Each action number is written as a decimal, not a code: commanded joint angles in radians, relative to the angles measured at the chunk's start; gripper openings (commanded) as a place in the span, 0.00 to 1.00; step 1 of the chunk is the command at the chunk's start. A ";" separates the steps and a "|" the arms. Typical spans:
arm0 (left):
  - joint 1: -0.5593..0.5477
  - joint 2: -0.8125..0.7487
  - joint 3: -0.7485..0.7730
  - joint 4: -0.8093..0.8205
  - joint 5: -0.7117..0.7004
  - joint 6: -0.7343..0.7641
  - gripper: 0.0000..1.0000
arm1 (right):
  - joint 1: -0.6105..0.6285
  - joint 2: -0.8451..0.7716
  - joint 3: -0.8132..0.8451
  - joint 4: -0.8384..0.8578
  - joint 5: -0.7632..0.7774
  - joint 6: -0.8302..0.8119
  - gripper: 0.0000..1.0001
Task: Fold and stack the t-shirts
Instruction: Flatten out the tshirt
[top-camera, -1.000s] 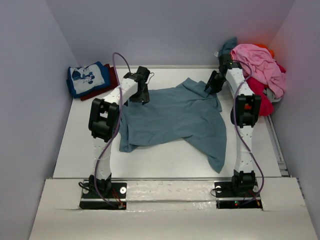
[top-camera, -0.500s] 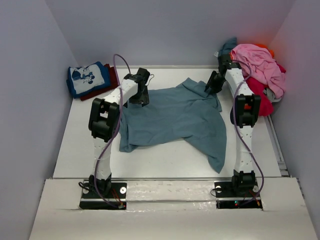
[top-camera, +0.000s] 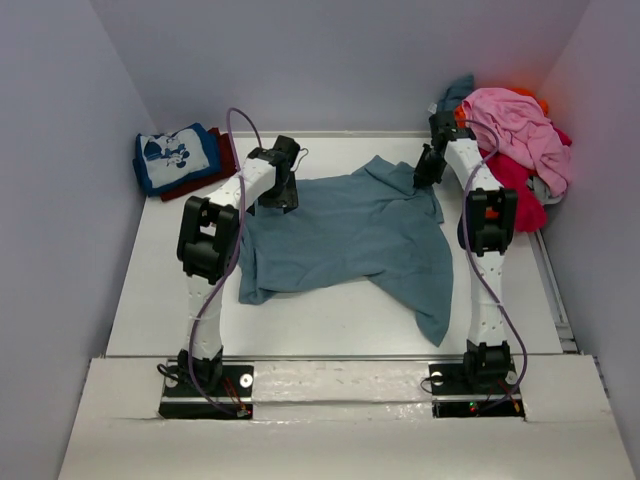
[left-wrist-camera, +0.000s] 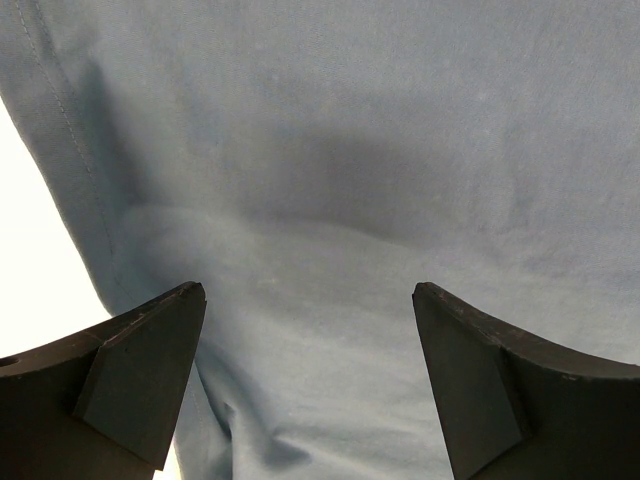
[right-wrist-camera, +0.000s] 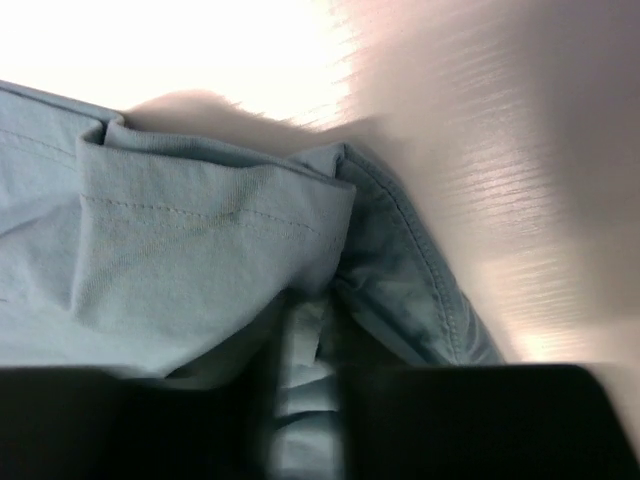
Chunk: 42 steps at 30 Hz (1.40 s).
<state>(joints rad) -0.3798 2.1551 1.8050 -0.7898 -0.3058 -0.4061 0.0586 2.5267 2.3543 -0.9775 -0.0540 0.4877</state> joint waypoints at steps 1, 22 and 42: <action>-0.002 -0.055 -0.009 -0.006 -0.012 0.013 0.98 | -0.009 0.021 0.000 -0.036 -0.009 0.020 0.09; -0.002 -0.110 -0.084 0.035 -0.065 0.004 0.70 | 0.027 -0.290 0.002 -0.076 0.049 -0.029 0.07; -0.002 -0.023 0.002 0.012 -0.042 0.039 0.67 | 0.046 -0.086 0.141 -0.110 0.077 -0.066 0.07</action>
<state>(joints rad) -0.3798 2.1159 1.7443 -0.7528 -0.3401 -0.3740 0.1001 2.3867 2.4393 -1.0687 0.0269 0.4400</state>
